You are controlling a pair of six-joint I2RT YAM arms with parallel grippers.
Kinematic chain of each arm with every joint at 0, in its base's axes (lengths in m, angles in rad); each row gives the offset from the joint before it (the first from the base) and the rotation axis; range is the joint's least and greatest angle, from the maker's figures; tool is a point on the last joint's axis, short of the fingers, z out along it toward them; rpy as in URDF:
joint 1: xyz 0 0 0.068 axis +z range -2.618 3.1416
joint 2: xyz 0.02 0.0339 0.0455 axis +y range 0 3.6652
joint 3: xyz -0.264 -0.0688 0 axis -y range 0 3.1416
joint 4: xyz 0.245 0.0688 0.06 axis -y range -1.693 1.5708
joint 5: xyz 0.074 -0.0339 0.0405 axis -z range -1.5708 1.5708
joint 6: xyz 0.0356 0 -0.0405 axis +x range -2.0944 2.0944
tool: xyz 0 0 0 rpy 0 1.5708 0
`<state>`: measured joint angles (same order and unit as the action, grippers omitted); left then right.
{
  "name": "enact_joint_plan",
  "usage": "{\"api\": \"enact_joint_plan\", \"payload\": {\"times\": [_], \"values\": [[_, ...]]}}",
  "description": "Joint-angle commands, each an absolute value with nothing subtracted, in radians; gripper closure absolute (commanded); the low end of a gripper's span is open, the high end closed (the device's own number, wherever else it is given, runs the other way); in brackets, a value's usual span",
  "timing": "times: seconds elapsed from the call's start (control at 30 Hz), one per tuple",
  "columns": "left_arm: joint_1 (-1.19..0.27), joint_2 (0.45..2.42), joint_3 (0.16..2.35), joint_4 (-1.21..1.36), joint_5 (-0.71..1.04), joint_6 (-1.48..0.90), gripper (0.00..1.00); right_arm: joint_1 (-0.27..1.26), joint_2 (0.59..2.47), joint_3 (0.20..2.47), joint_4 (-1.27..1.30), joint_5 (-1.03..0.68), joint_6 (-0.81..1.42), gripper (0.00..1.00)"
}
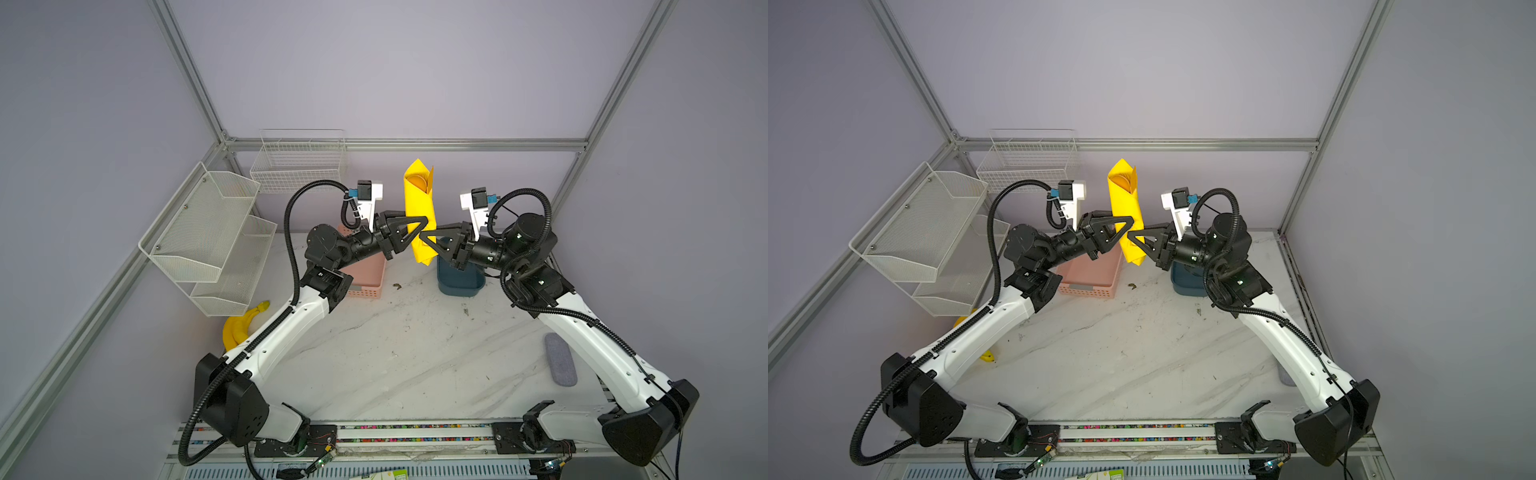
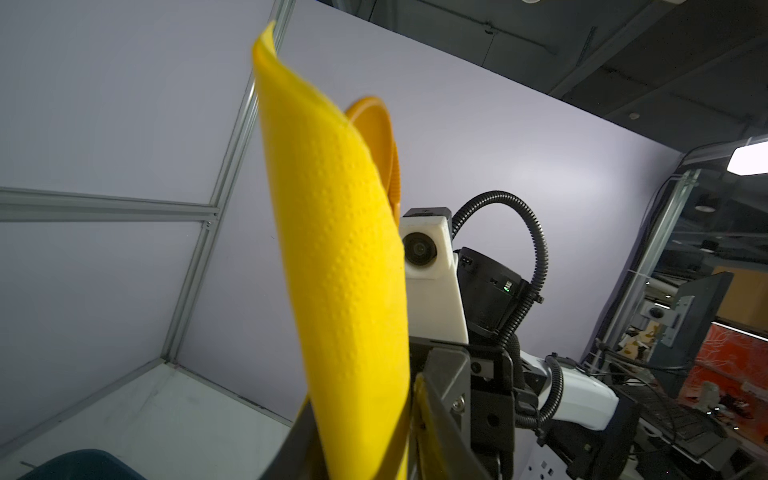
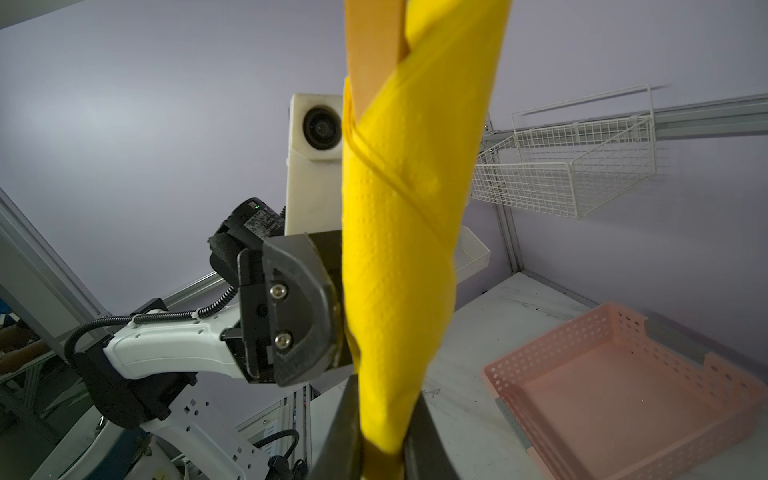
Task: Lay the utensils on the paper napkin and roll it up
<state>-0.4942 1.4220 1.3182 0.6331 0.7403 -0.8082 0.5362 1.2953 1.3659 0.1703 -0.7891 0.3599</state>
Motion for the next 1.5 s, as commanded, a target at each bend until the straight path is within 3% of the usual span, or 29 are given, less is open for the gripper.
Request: {"api": "enact_joint_plan", "payload": {"times": [0.0, 0.23, 0.57, 0.87, 1.03, 1.23, 1.47], "values": [[-0.499, 1.389, 1.365, 0.612, 0.717, -0.777, 0.54, 0.545, 1.264, 1.374, 0.185, -0.788, 0.328, 0.98], [-0.499, 1.435, 1.402, 0.646, 0.787, -0.822, 0.43, 0.544, 1.267, 1.374, 0.176, -0.787, 0.319, 0.99], [-0.500, 1.471, 1.427, 0.726, 0.836, -0.890, 0.53, 0.545, 1.281, 1.371, 0.154, -0.803, 0.314, 0.98], [-0.500, 1.471, 1.437, 0.733, 0.849, -0.894, 0.54, 0.545, 1.279, 1.364, 0.124, -0.796, 0.296, 0.98], [-0.500, 1.466, 1.436, 0.724, 0.869, -0.891, 0.61, 0.545, 1.273, 1.371, 0.102, -0.782, 0.281, 0.98], [-0.500, 1.470, 1.457, 0.667, 0.922, -0.875, 0.52, 0.545, 1.275, 1.390, 0.065, -0.814, 0.254, 0.98], [-0.500, 1.465, 1.465, 0.646, 0.946, -0.865, 0.55, 0.545, 1.272, 1.396, 0.048, -0.822, 0.240, 0.98]]}}
